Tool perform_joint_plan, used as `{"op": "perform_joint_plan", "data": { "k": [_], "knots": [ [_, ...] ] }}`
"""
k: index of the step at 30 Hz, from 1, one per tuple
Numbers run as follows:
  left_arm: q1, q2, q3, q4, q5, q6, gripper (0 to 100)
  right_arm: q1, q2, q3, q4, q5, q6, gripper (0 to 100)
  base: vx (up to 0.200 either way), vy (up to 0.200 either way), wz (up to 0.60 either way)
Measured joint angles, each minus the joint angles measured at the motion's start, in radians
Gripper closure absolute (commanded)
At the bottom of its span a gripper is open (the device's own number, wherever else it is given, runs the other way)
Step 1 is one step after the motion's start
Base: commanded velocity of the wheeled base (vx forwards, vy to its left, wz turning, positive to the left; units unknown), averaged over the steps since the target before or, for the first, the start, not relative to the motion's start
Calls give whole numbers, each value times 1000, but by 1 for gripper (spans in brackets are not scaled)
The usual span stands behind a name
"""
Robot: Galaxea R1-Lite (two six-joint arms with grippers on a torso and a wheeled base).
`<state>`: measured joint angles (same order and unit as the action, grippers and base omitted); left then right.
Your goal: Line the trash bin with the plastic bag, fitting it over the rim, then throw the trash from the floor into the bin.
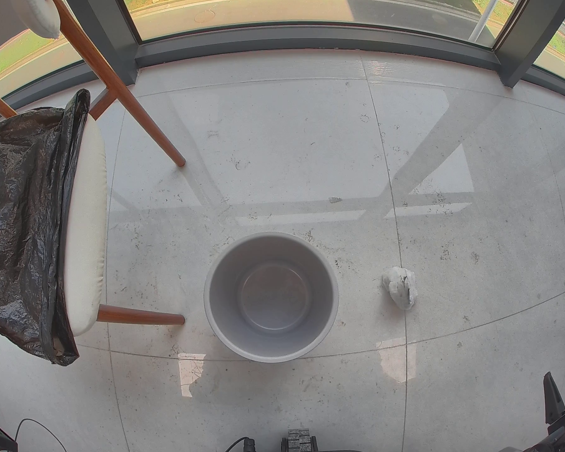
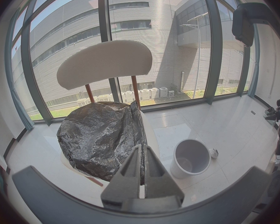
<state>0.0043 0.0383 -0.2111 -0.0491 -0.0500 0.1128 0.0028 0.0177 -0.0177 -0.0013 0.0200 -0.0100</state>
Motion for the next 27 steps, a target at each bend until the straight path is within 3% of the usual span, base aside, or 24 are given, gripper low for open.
{"op": "perform_joint_plan", "data": {
  "k": [7,18,27],
  "knots": [
    [-1,157,-113,21,-23,1,100,0,0,0,0,0,0,0,0,0,0],
    [-2,541,-214,-187,-35,7,100,-4,0,0,0,-1,0,0,0,0,0],
    [-1,794,-310,-230,-32,21,100,-6,0,0,0,0,0,0,0,0,0]
  ]
}}
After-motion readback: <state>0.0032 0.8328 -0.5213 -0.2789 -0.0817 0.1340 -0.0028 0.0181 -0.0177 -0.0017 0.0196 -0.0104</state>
